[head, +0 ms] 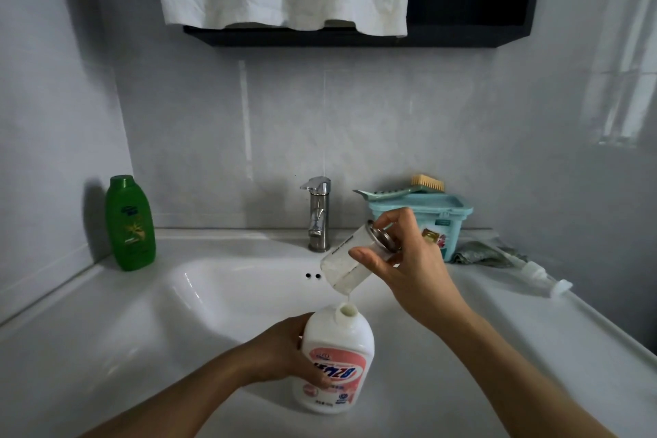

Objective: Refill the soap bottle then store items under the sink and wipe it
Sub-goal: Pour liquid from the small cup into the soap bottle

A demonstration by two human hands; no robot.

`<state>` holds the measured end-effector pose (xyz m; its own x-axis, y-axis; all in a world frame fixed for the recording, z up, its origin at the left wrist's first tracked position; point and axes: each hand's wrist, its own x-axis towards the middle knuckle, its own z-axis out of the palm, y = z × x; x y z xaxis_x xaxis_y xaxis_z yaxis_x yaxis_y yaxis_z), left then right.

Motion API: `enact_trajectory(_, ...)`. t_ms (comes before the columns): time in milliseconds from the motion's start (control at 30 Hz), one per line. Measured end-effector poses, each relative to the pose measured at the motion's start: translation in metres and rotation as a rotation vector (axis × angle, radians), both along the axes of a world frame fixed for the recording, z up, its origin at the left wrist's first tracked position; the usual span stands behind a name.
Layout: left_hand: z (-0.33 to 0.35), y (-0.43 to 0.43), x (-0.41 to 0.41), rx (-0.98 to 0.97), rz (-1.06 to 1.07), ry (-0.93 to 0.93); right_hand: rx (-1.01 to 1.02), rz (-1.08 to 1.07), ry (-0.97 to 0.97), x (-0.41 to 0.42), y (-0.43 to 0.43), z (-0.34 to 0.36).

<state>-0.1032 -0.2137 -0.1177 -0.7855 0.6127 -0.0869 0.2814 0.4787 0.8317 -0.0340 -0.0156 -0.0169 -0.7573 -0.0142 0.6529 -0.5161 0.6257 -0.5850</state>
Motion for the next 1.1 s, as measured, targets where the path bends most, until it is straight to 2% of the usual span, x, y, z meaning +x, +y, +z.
enact_trajectory(1100, 0.0075, 0.0015, 0.0073, 0.008, 0.013, 0.011, 0.0, 0.001, 0.015, -0.0023, 0.0019, -0.0016)
